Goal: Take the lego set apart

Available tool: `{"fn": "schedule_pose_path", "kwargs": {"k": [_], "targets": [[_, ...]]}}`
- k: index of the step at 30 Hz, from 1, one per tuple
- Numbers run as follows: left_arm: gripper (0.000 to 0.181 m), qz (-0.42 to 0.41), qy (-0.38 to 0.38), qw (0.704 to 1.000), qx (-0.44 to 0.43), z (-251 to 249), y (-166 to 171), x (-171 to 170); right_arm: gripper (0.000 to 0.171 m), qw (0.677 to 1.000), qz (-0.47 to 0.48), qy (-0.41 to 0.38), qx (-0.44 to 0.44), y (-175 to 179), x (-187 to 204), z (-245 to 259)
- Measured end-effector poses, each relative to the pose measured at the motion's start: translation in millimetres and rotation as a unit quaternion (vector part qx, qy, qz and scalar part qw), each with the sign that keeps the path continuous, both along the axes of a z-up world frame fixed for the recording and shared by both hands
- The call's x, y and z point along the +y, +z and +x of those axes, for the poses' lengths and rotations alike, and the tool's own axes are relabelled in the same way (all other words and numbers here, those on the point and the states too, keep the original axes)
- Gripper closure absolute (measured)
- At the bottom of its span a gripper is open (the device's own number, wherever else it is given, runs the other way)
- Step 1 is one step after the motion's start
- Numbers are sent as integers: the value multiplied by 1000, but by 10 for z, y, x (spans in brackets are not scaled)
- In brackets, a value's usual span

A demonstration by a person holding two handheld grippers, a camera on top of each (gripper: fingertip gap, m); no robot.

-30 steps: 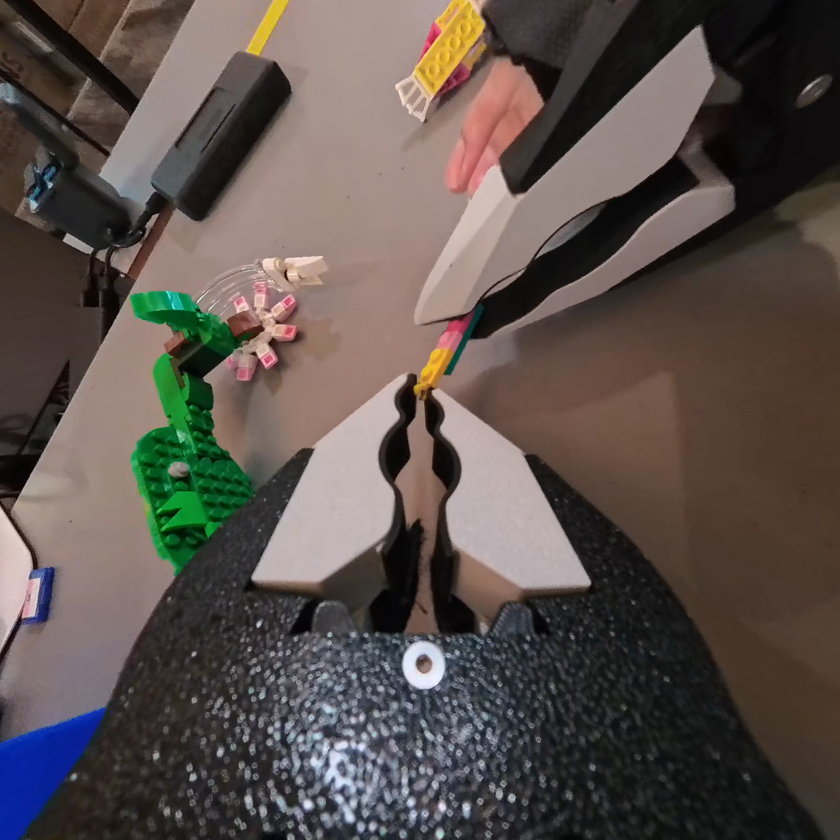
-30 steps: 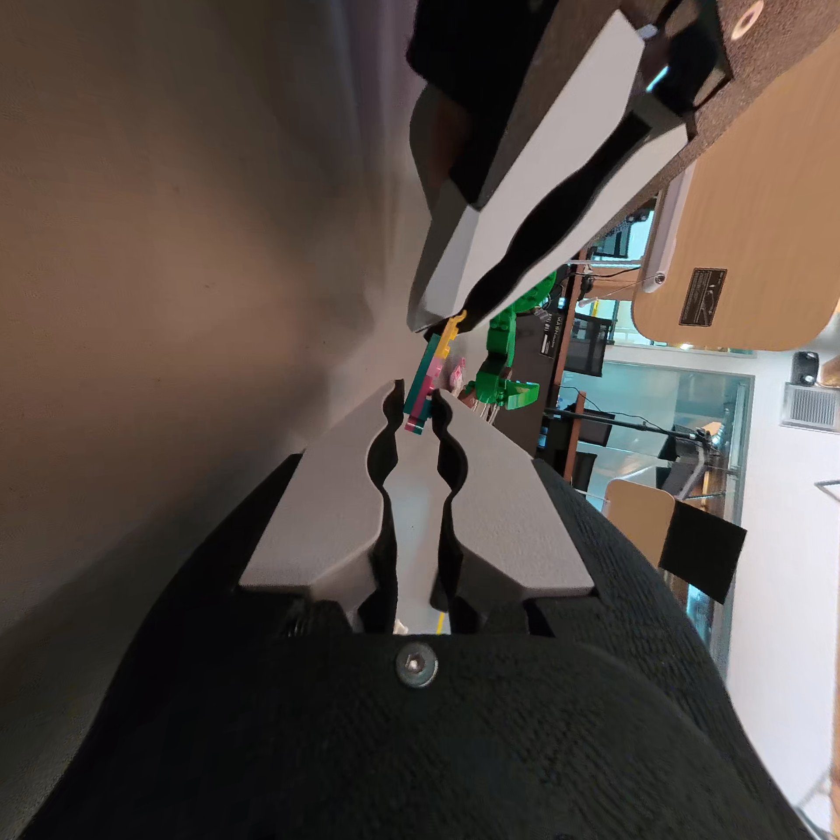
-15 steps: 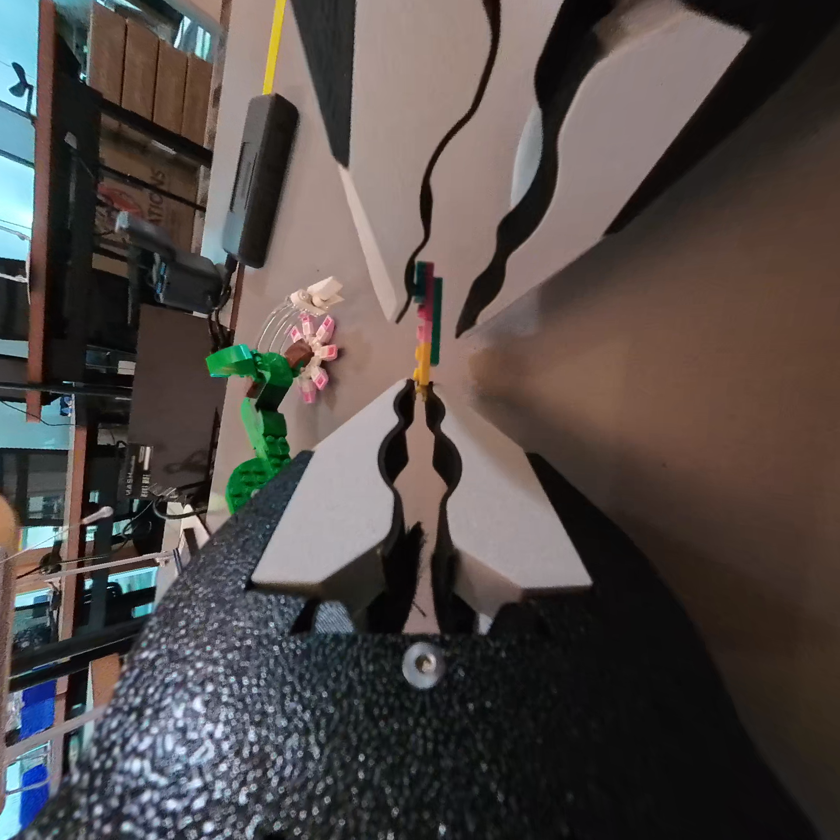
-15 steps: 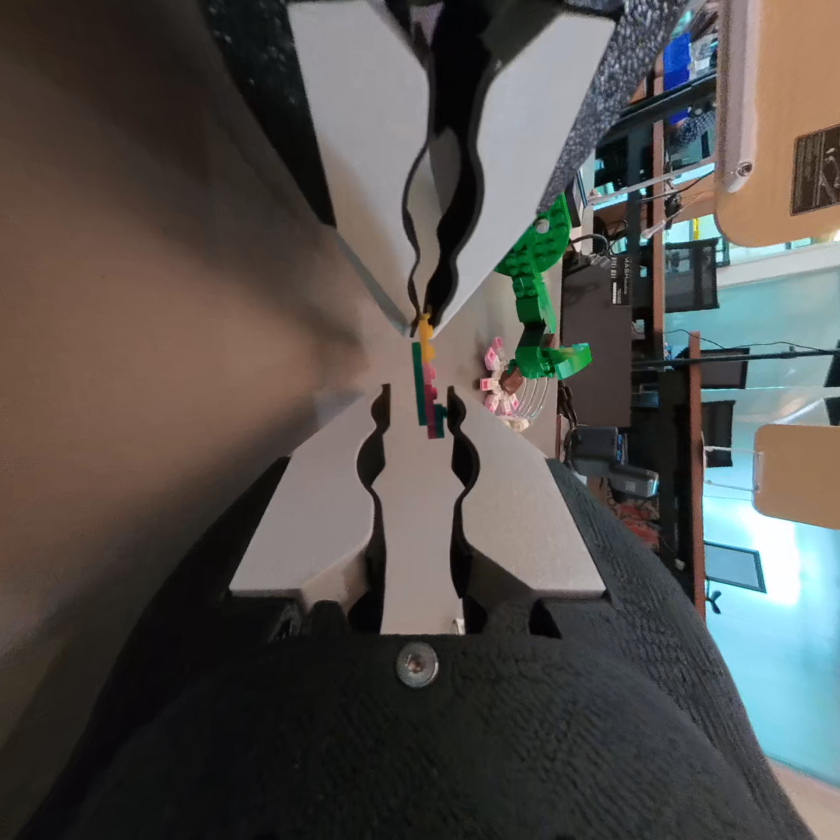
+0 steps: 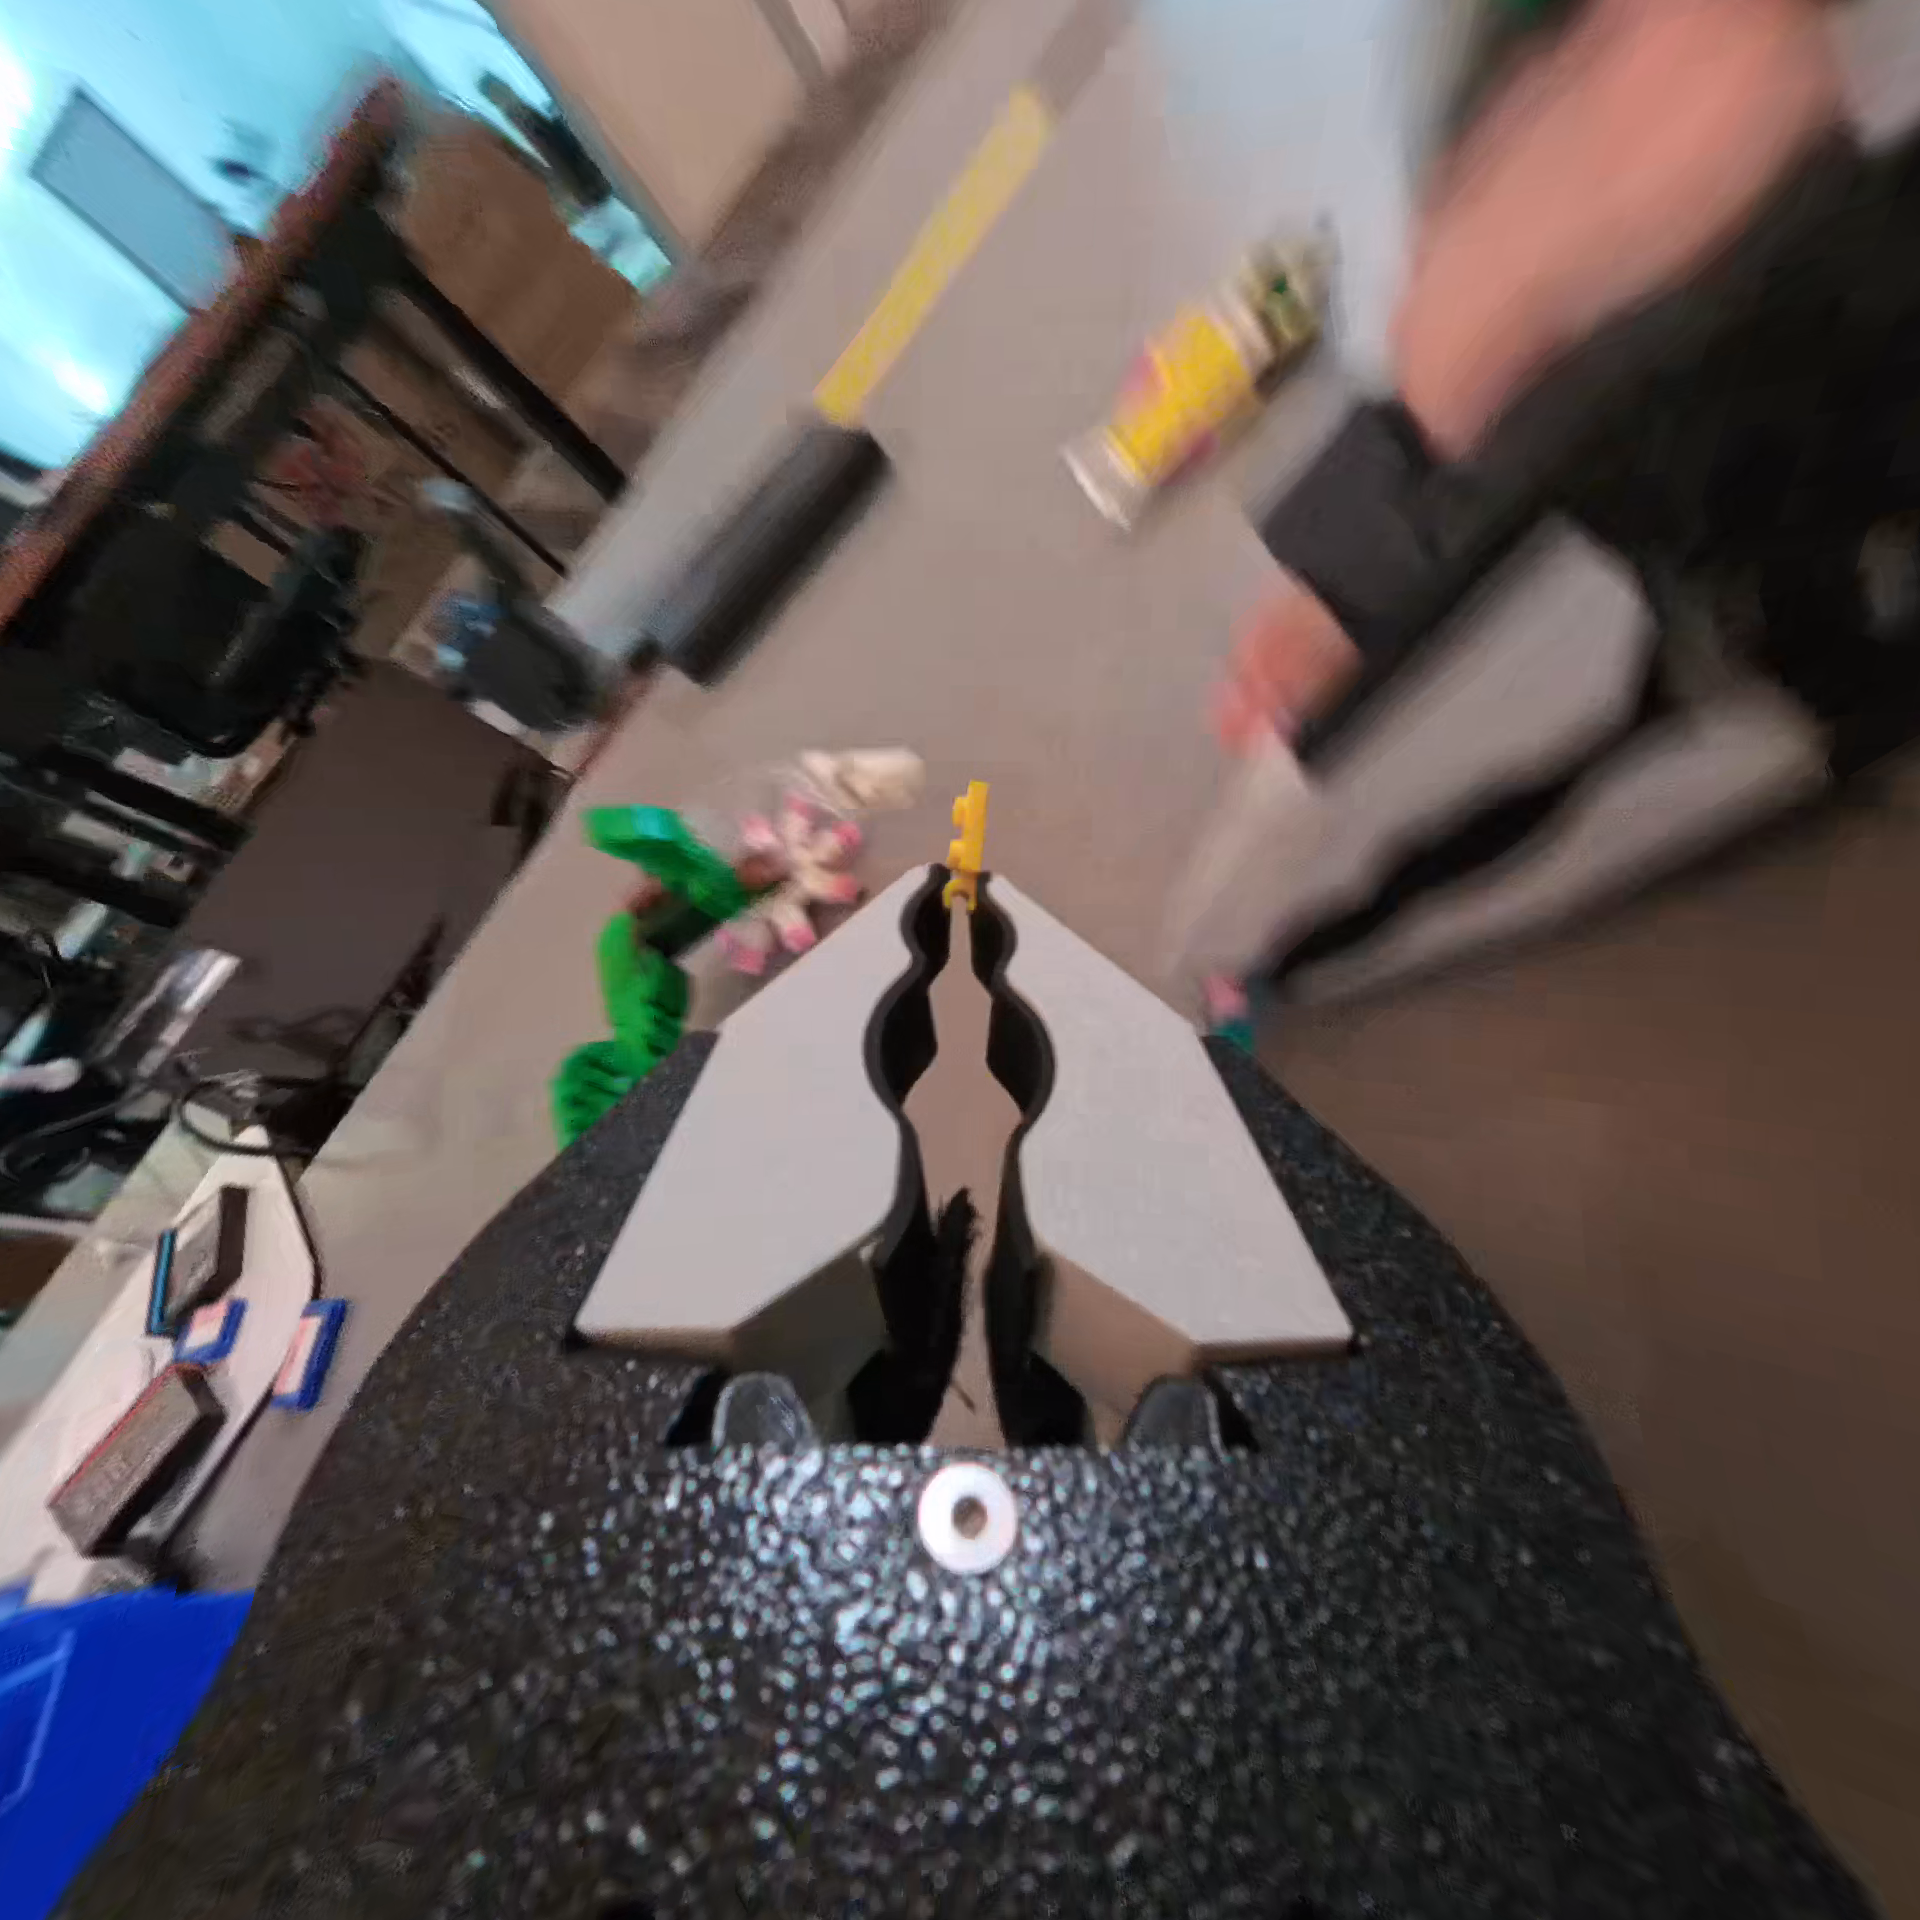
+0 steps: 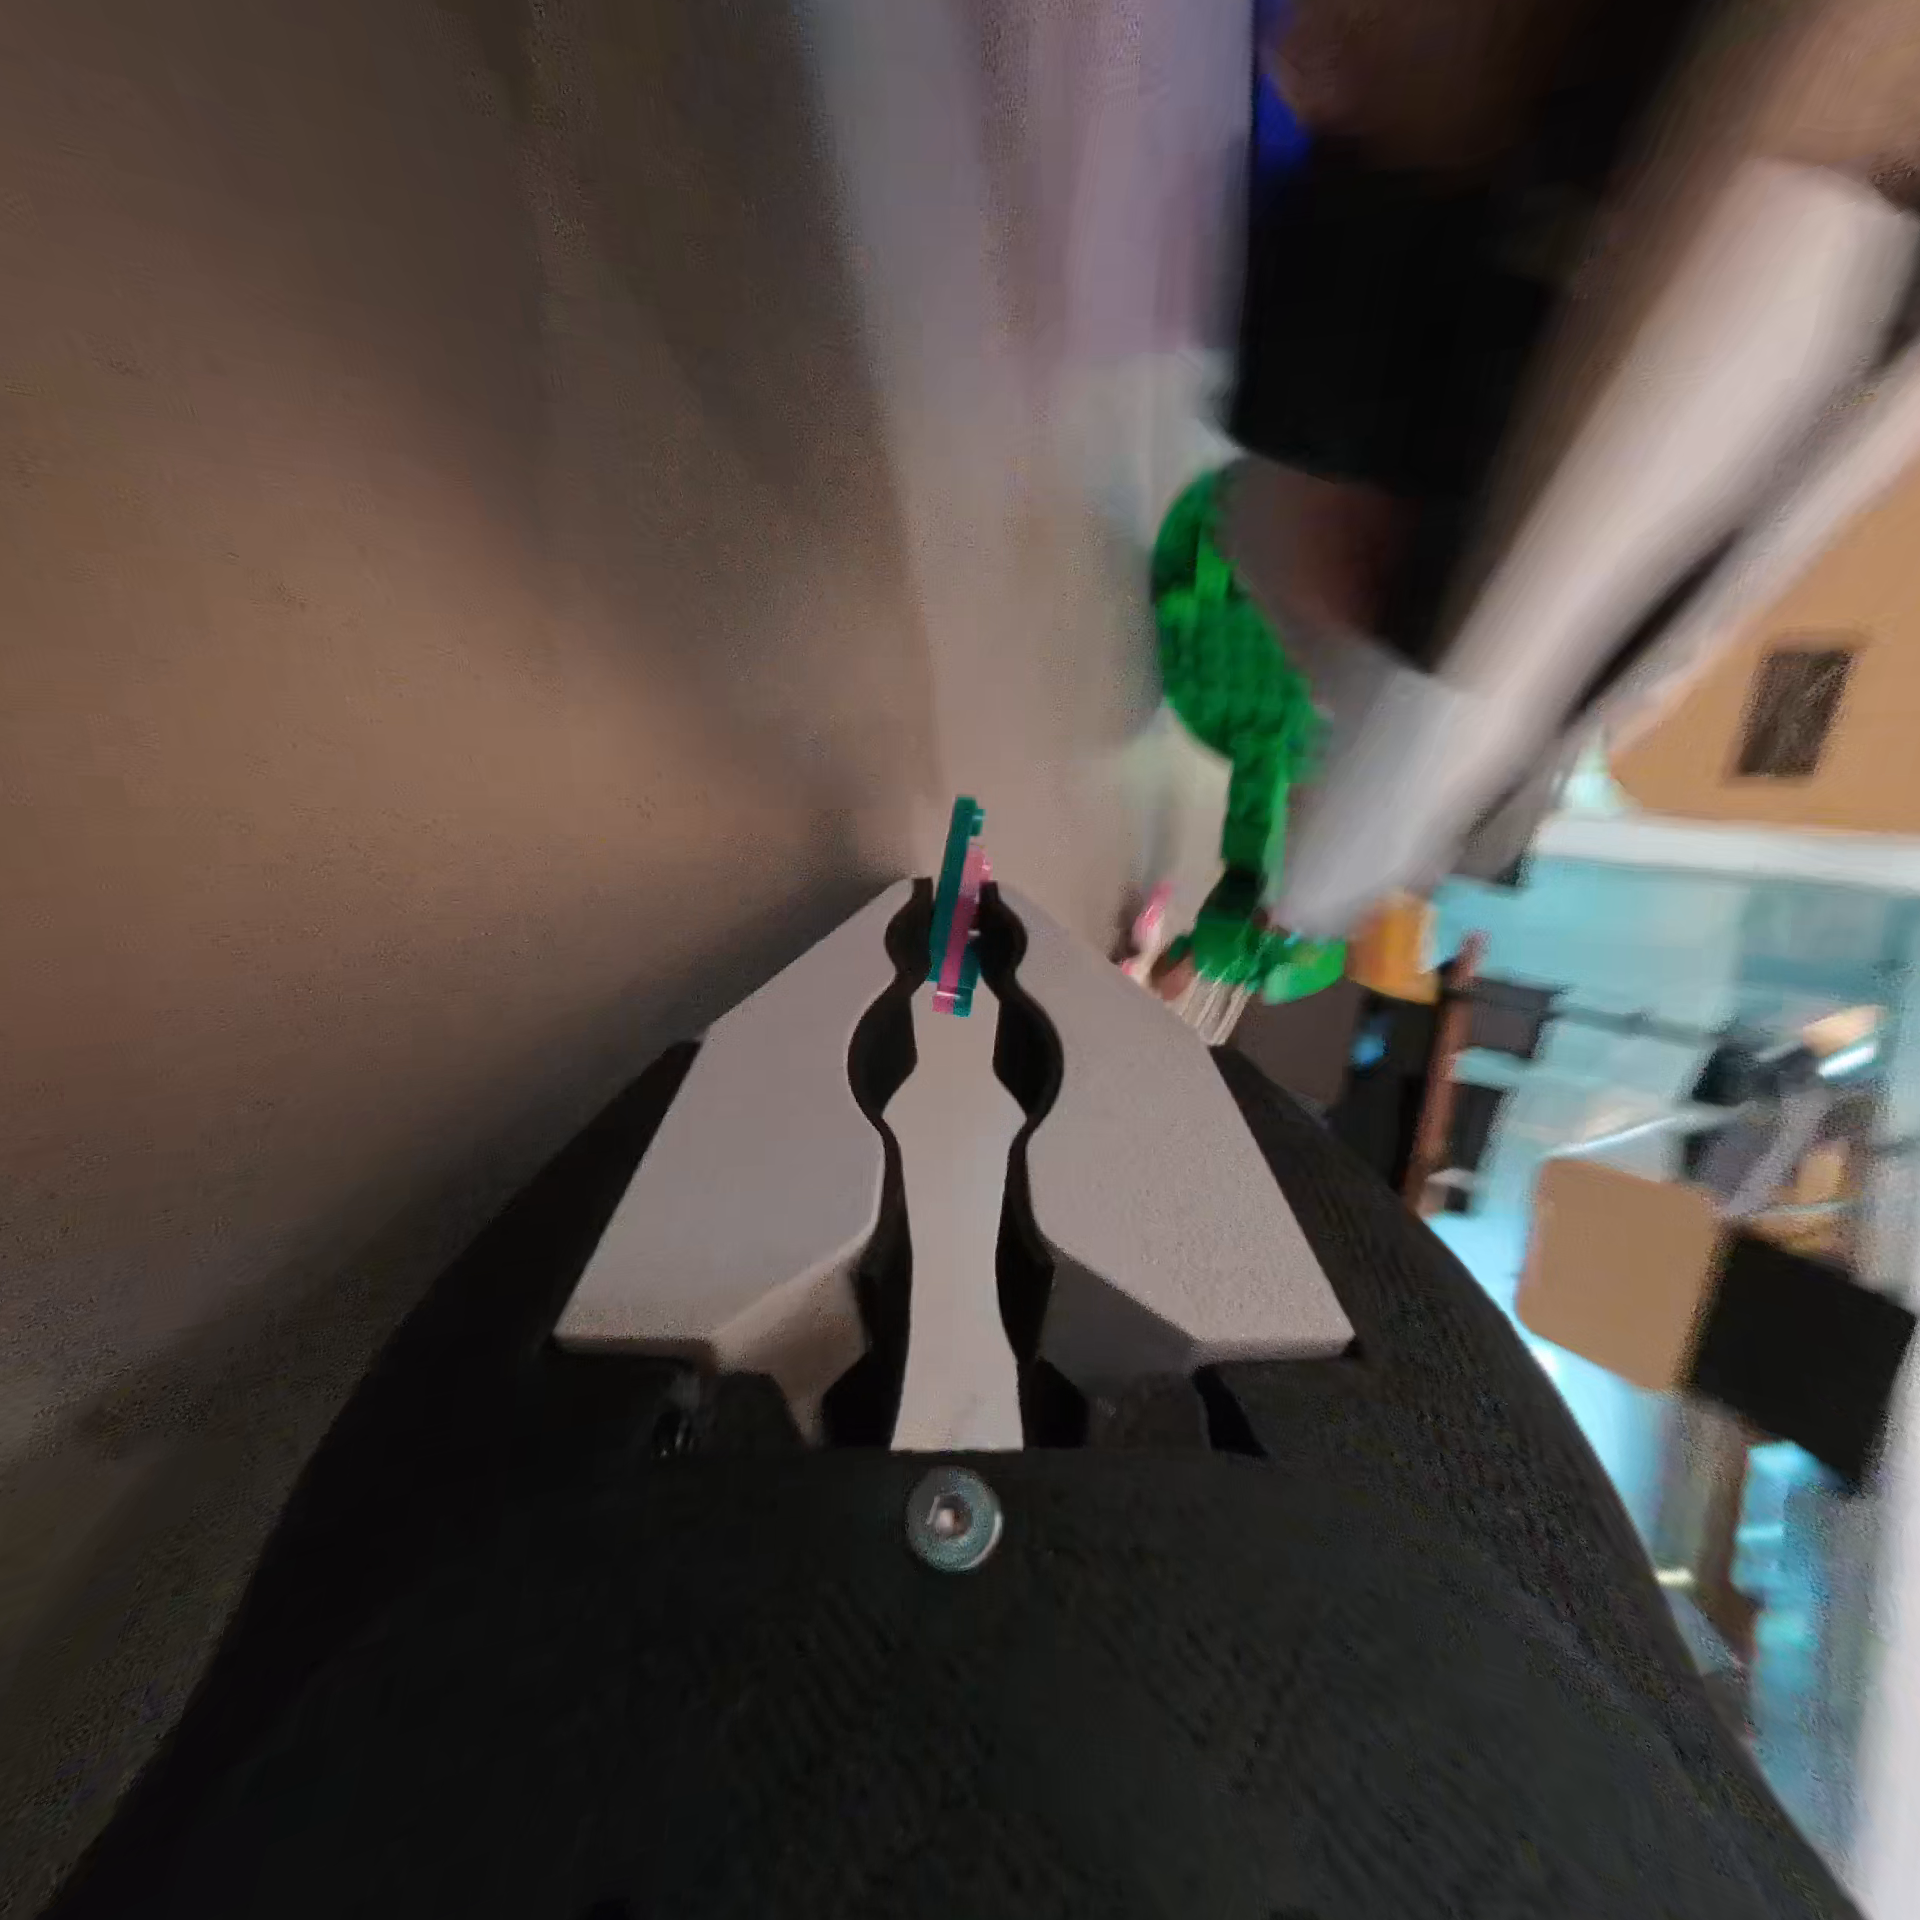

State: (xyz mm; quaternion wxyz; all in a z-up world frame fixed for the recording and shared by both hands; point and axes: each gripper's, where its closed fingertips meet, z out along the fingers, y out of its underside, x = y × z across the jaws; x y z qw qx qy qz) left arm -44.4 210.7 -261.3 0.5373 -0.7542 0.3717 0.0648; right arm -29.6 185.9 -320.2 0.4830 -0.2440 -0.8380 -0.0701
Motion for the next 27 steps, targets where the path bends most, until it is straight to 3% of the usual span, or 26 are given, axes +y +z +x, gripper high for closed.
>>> {"fn": "schedule_pose_path", "kwargs": {"k": [1,3,5,8,10,11,15,17,19,21,24,25,27], "targets": [[180,26,5,999,-41,-58,220,-6,164,1000,26,14,4,5,-73,-43],[179,59,49,995,-58,-354,383,-34,164,1000,5,14,18,28,-148,-109],[179,113,149,981,-59,-883,593,-82,164,998,19,-10,58,126,-15,-129],[178,178,302,931,-105,-1768,1038,-380,164,992,-4,-28,125,238,62,-173],[178,154,382,901,-139,-2244,1028,-587,164,986,-18,-22,163,325,49,-206],[171,131,420,885,-153,-2448,963,-677,164,984,-23,-18,179,356,43,-219],[97,52,542,816,-191,-3024,679,-949,164,978,-16,-6,207,411,55,-231],[76,38,570,796,-200,-3160,632,-1021,164,977,-22,-6,211,415,60,-231],[81,58,553,806,-203,-3084,733,-978,164,972,-24,-5,234,489,74,-226],[89,100,478,847,-211,-2701,971,-784,164,961,-41,2,274,621,68,-209],[118,88,193,921,-326,-1334,1179,-323,164,944,-72,5,321,781,103,-149],[122,44,103,922,-370,-881,1119,-255,164,941,-79,2,328,801,127,-131],[124,-83,1,903,-422,-259,818,-184,164,939,-87,-2,333,812,161,-110]]}}
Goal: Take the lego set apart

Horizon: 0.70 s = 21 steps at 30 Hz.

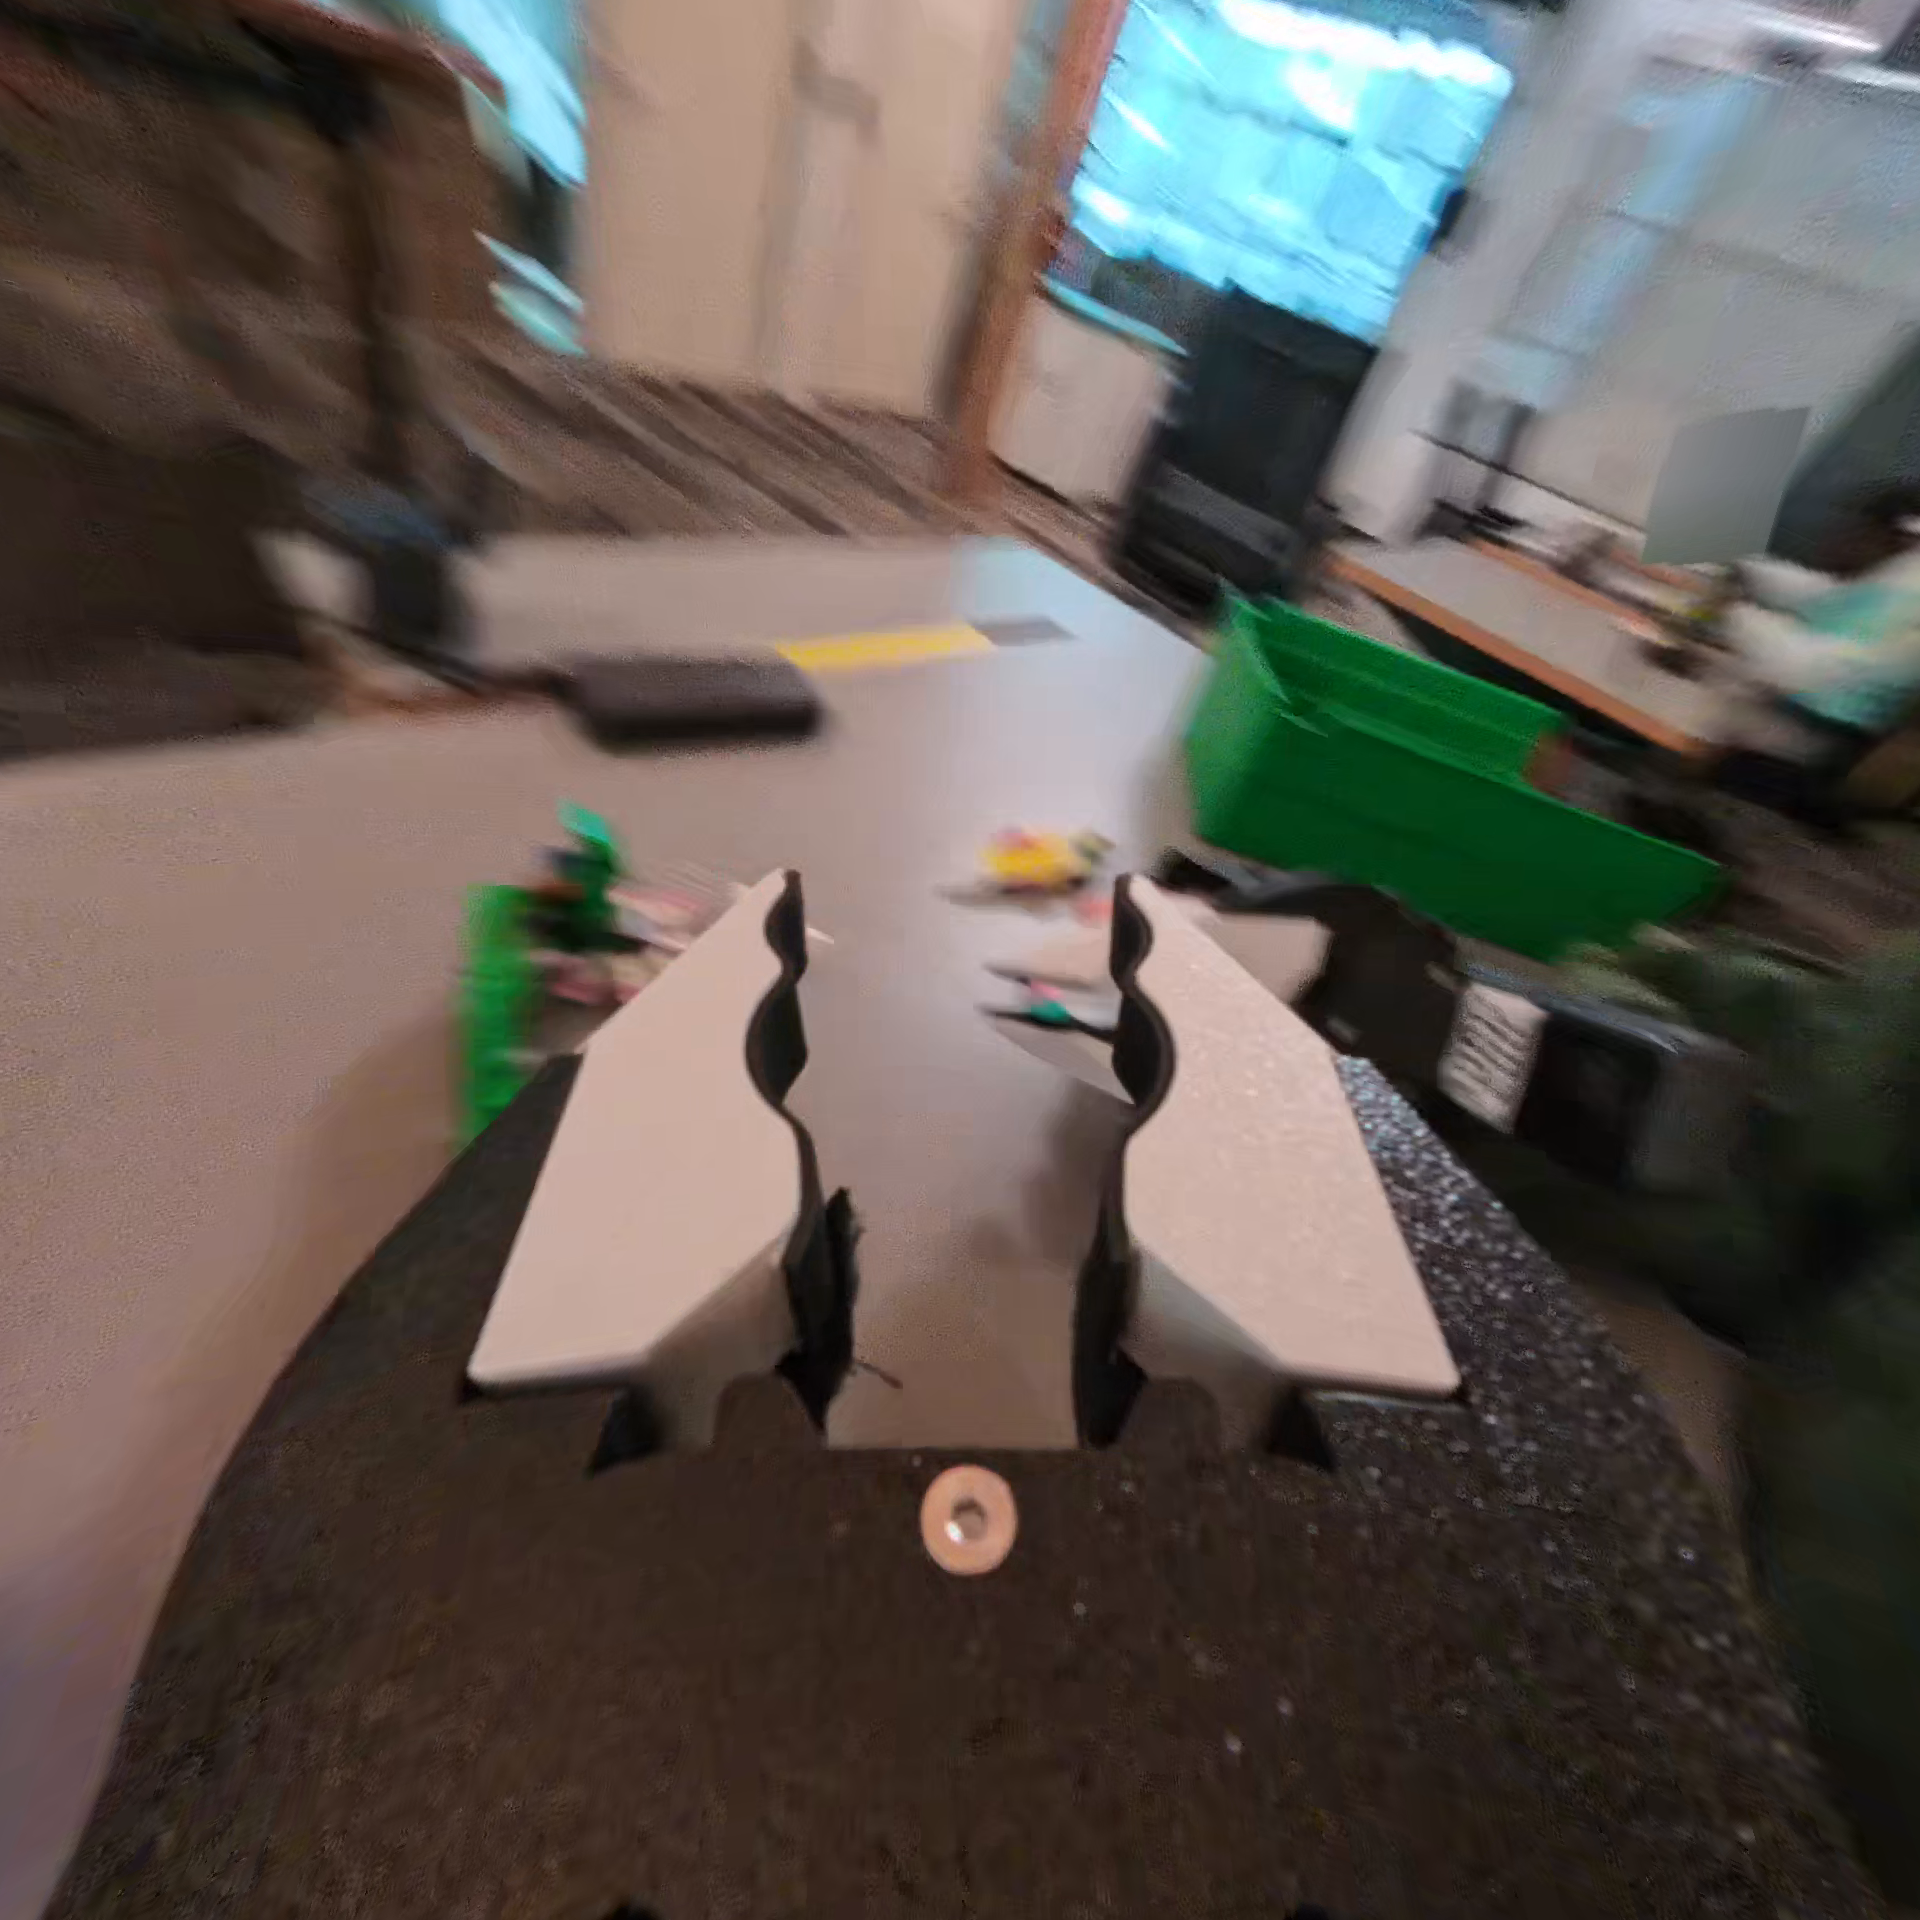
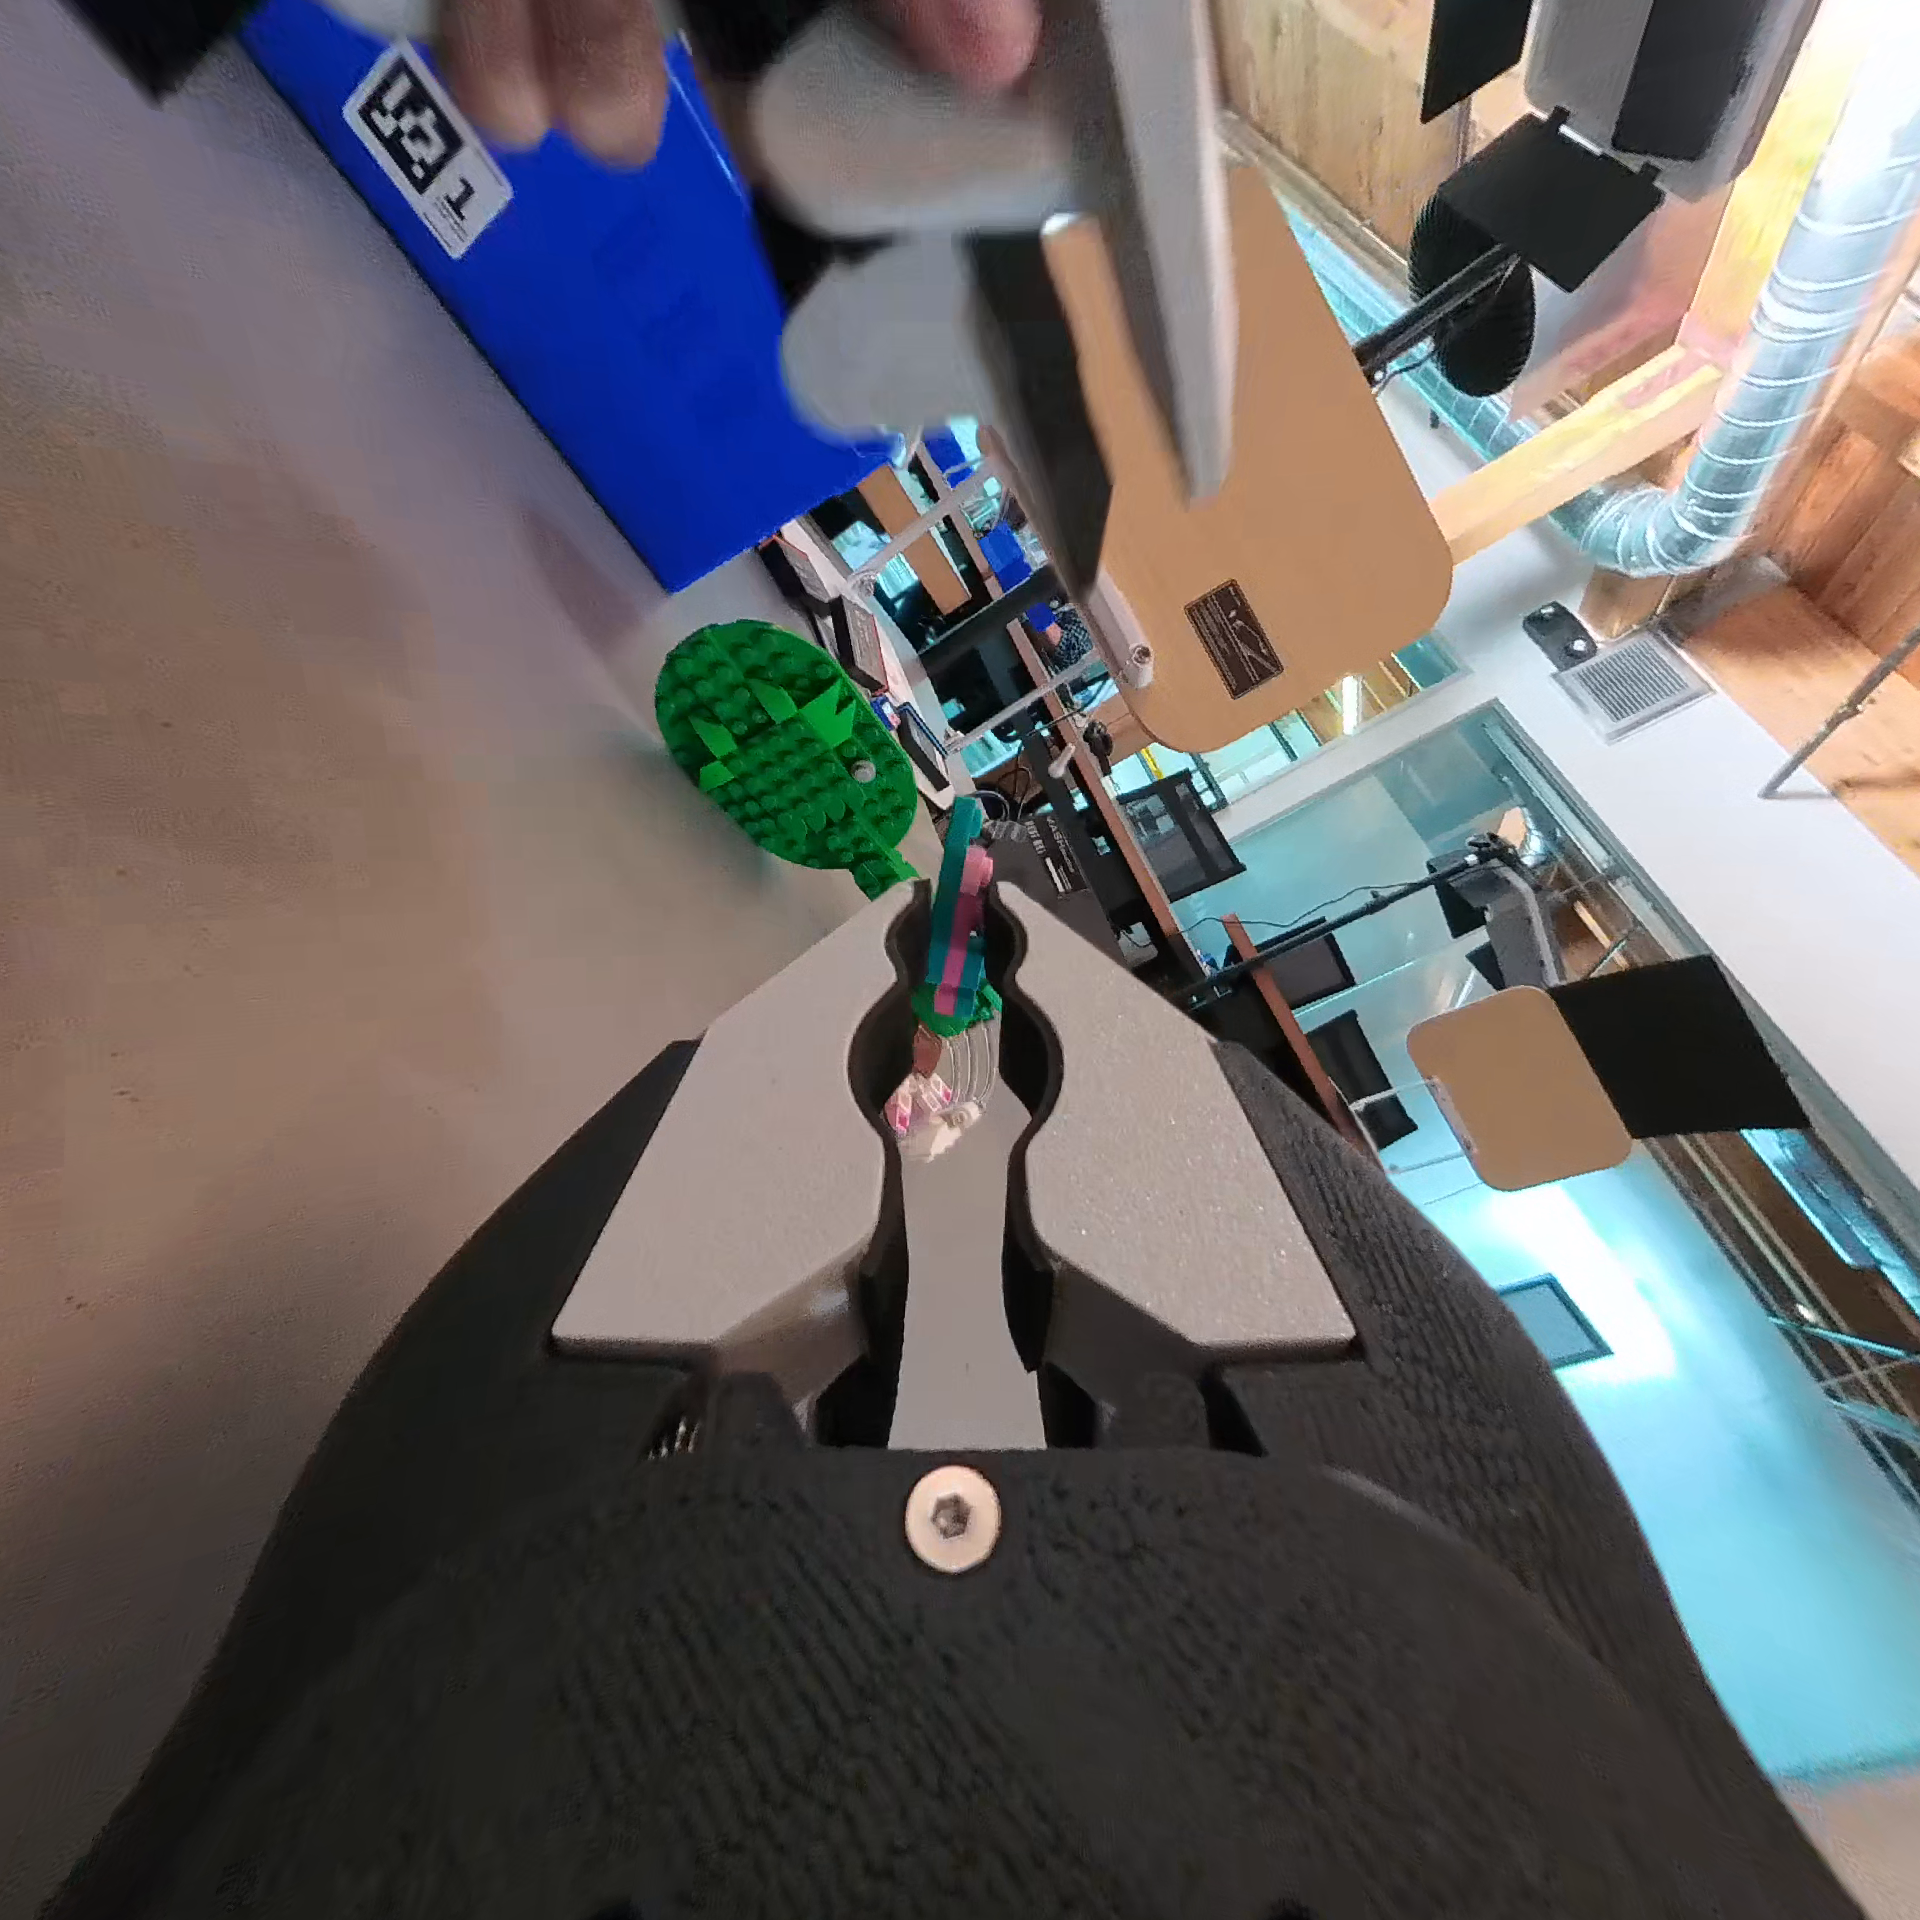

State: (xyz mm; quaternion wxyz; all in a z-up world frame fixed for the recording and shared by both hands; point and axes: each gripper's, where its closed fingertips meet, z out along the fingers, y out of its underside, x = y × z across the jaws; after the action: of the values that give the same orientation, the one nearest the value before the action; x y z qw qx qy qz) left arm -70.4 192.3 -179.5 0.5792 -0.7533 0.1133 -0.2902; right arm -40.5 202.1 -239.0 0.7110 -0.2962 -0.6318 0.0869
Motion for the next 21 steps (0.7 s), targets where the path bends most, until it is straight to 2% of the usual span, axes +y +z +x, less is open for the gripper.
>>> {"fn": "schedule_pose_path", "kwargs": {"k": [1,3,6,9,10,11,13,15,18,21], "targets": [[128,-37,-53,998,-15,211,-155,-2,164,1000,-3,-2,1,1,12,3],[129,-71,-94,993,-24,430,-368,8,164,1000,-4,-2,0,-5,15,-2],[152,-71,-105,992,-3,549,-516,13,164,1000,0,-3,-1,-7,9,-10],[175,-41,-76,995,44,508,-546,72,164,1000,-7,-3,1,-6,20,-11],[175,-32,-68,995,58,481,-551,80,161,1000,-13,-1,2,-7,22,-12],[175,-32,-67,995,66,457,-560,75,152,1000,-19,0,2,-12,31,-10],[175,-52,-80,994,46,419,-589,49,145,999,-35,0,-11,-58,77,4],[175,-67,-96,993,19,404,-609,18,151,999,-37,4,-28,-111,120,29],[175,-75,-109,991,29,406,-654,-11,161,998,-25,26,-58,-198,94,55],[175,-86,-115,989,46,402,-704,-36,156,996,-13,54,-71,-234,20,67]]}}
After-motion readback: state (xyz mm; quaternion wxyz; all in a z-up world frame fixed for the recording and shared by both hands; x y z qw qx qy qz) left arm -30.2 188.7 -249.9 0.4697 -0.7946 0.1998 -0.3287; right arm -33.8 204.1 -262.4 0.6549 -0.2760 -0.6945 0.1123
